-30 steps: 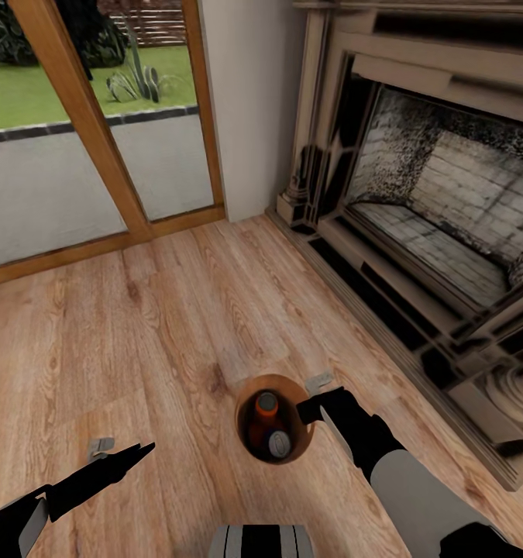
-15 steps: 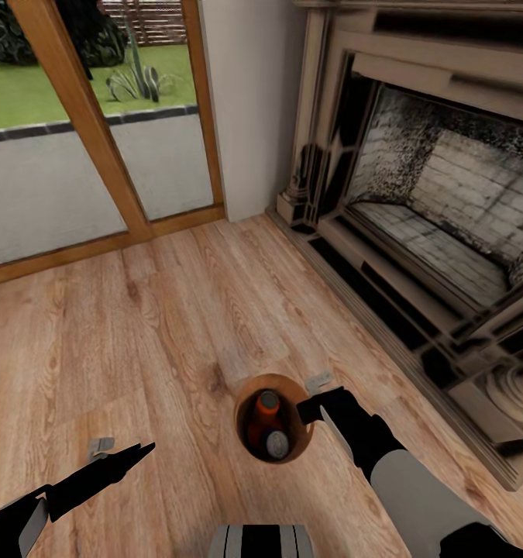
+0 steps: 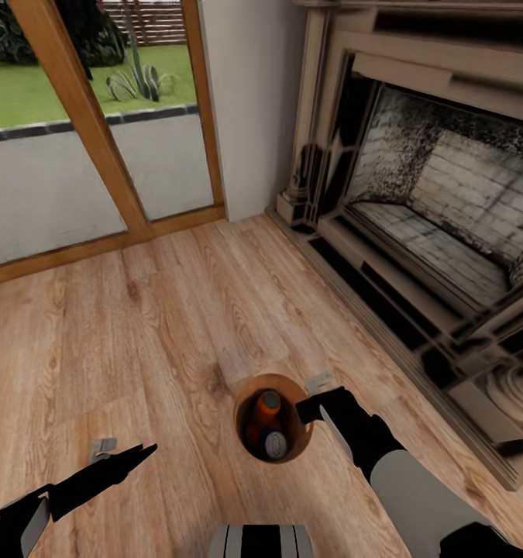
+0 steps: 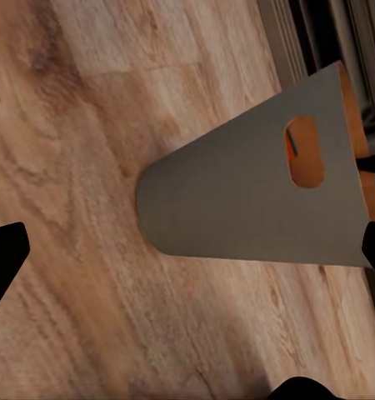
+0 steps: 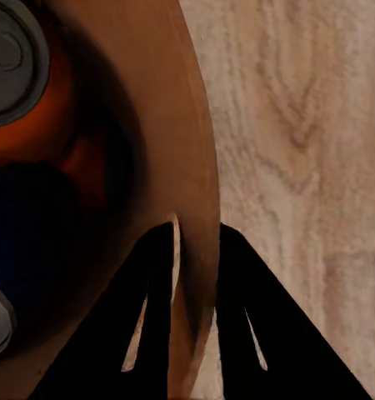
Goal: Put the three can of soda from the living room inside the tash can in the kitchen.
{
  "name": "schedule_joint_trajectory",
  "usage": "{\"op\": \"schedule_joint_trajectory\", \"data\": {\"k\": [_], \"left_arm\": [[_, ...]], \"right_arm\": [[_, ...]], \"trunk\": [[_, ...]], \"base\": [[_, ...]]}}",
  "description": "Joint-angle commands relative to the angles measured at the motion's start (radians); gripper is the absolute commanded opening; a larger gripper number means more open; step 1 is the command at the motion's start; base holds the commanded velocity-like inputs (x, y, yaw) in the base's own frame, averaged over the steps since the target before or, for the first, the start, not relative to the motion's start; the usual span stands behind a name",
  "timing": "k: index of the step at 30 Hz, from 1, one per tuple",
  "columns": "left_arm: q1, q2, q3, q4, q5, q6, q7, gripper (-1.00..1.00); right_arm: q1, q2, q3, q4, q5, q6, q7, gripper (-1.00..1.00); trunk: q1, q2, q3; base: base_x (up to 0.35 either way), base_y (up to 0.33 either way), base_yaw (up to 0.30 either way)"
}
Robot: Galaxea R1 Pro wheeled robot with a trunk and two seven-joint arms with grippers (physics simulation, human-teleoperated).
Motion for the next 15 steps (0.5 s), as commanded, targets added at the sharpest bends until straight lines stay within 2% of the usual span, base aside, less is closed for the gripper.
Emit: {"op": "schedule_joint_trajectory", "data": {"k": [1, 6, 15], "left_arm": [[0.000, 0.000, -0.001, 0.000, 0.000, 0.000, 0.000, 1.00], [0.000, -0.001, -0.004, 0.000, 0.000, 0.000, 0.000, 1.00], [0.000, -0.001, -0.004, 0.000, 0.000, 0.000, 0.000, 1.00]], "right_arm": [[0.001, 0.000, -0.006, 0.001, 0.008, -0.001, 0.022, -1.00], [0.001, 0.000, -0.006, 0.002, 0.008, -0.001, 0.022, -1.00], [0.001, 0.000, -0.006, 0.002, 0.008, -0.001, 0.022, -1.00]], "trunk": [[0.003, 0.000, 0.000], [0.014, -0.021, -0.010], [0.014, -0.021, -0.010]], "base": [[0.000, 0.000, 0.000], [0.000, 0.000, 0.000], [0.000, 0.000, 0.000]]}}
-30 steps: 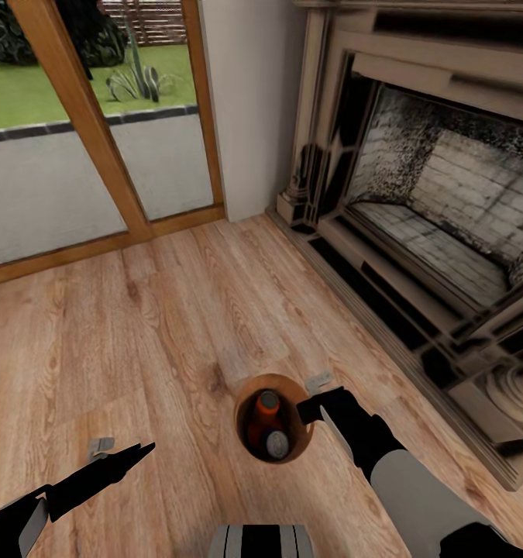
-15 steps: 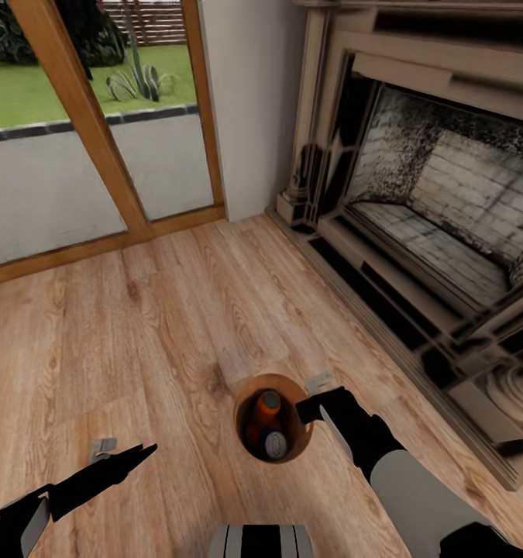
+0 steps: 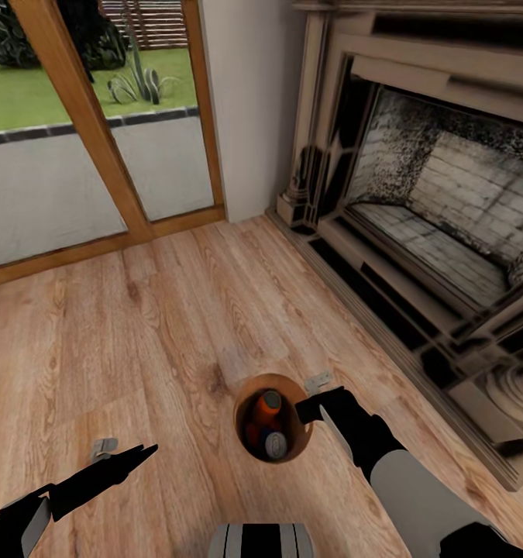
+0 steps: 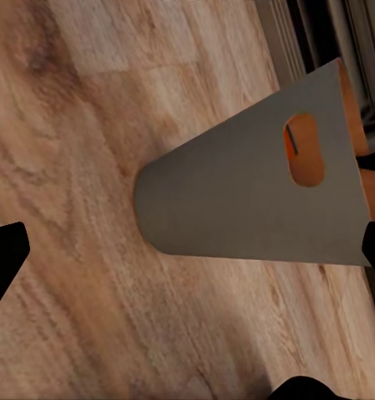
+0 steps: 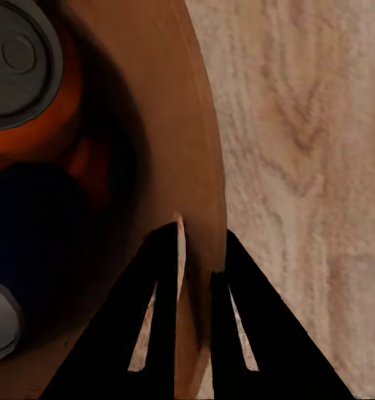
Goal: Put the three can of soda from the living room inside the tash can in the kitchen.
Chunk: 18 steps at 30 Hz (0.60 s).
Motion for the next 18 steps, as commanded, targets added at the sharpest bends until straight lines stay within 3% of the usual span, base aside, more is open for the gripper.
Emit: {"op": "schedule_joint_trajectory", "data": {"k": [1, 18], "left_arm": [[0.000, 0.000, 0.000, 0.000, 0.000, 0.000, 0.000, 1.00], [0.000, 0.000, 0.000, 0.000, 0.000, 0.000, 0.000, 1.00]], "right_arm": [[0.001, 0.000, -0.004, 0.004, 0.007, -0.002, 0.011, -1.00], [0.001, 0.000, -0.005, 0.004, 0.008, -0.002, 0.011, -1.00]], "trunk": [[0.011, 0.000, 0.000], [0.011, 0.000, 0.000]], "base": [[0.000, 0.000, 0.000], [0.000, 0.000, 0.000]]}}
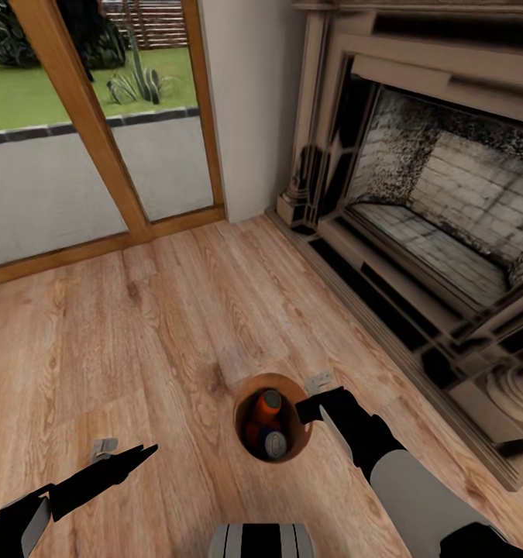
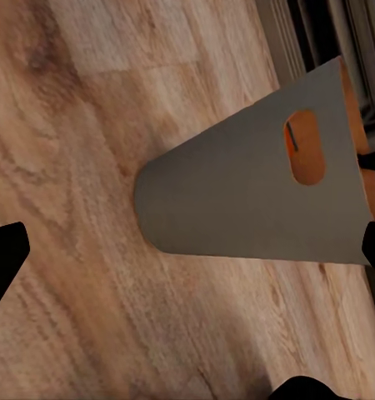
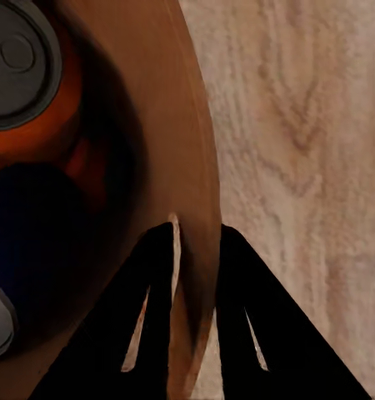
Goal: Put the three can of soda from the living room inside the tash can in the kitchen.
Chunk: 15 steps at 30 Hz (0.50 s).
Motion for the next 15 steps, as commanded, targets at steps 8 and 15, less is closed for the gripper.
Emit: {"op": "schedule_joint_trajectory", "data": {"k": [8, 15], "left_arm": [[0.000, 0.000, 0.000, 0.000, 0.000, 0.000, 0.000, 1.00], [0.000, 0.000, 0.000, 0.000, 0.000, 0.000, 0.000, 1.00]], "right_arm": [[0.001, 0.000, -0.006, 0.004, 0.015, 0.000, 0.022, 1.00], [0.001, 0.000, -0.006, 0.004, 0.015, -0.001, 0.022, 1.00]], "trunk": [[0.011, 0.000, 0.000], [0.011, 0.000, 0.000]], "base": [[0.000, 0.000, 0.000], [0.000, 0.000, 0.000]]}}
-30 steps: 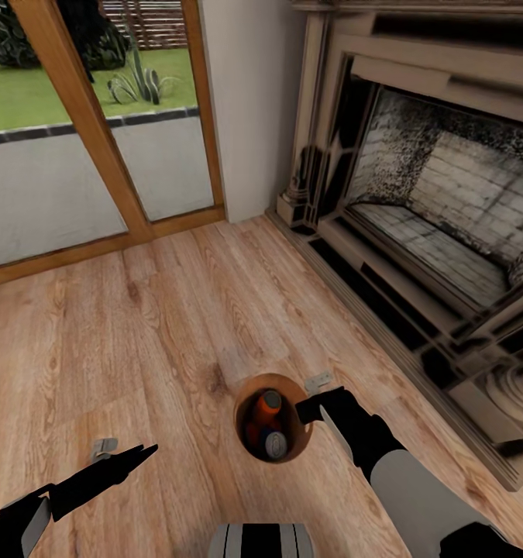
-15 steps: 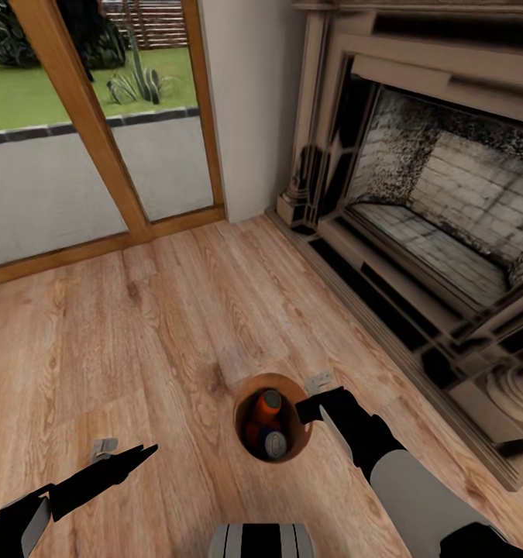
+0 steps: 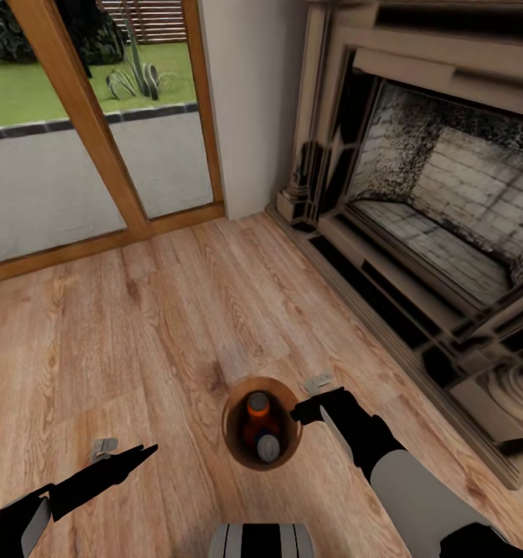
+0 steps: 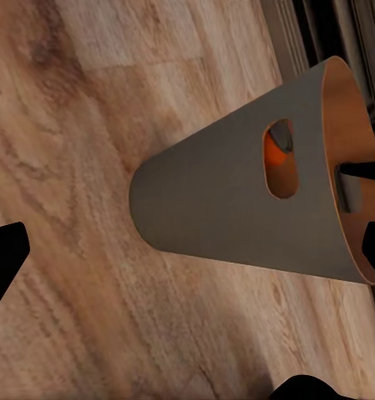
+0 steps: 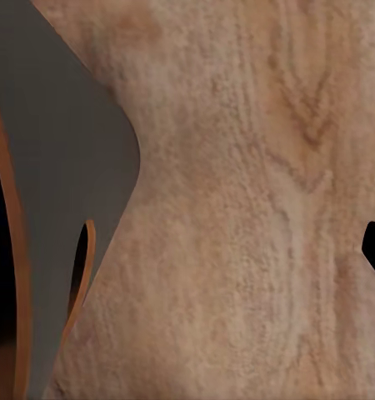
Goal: Put the three can of soda from the living room inside the tash can in the kitchen.
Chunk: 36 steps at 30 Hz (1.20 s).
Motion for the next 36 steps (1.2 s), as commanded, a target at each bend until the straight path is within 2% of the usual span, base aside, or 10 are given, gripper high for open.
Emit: {"op": "schedule_joint_trajectory", "data": {"k": [1, 36], "left_arm": [[0.000, 0.000, 0.000, 0.000, 0.000, 0.000, 0.000, 1.00], [0.000, 0.001, 0.000, 0.000, 0.000, 0.000, 0.000, 1.00]], "right_arm": [[0.000, 0.000, 0.000, 0.000, 0.000, 0.000, 0.000, 1.00], [0.000, 0.000, 0.000, 0.000, 0.000, 0.000, 0.000, 1.00]], "trunk": [[0.000, 0.000, 0.000], [0.000, 0.000, 0.000]], "base": [[0.000, 0.000, 0.000], [0.000, 0.000, 0.000]]}}
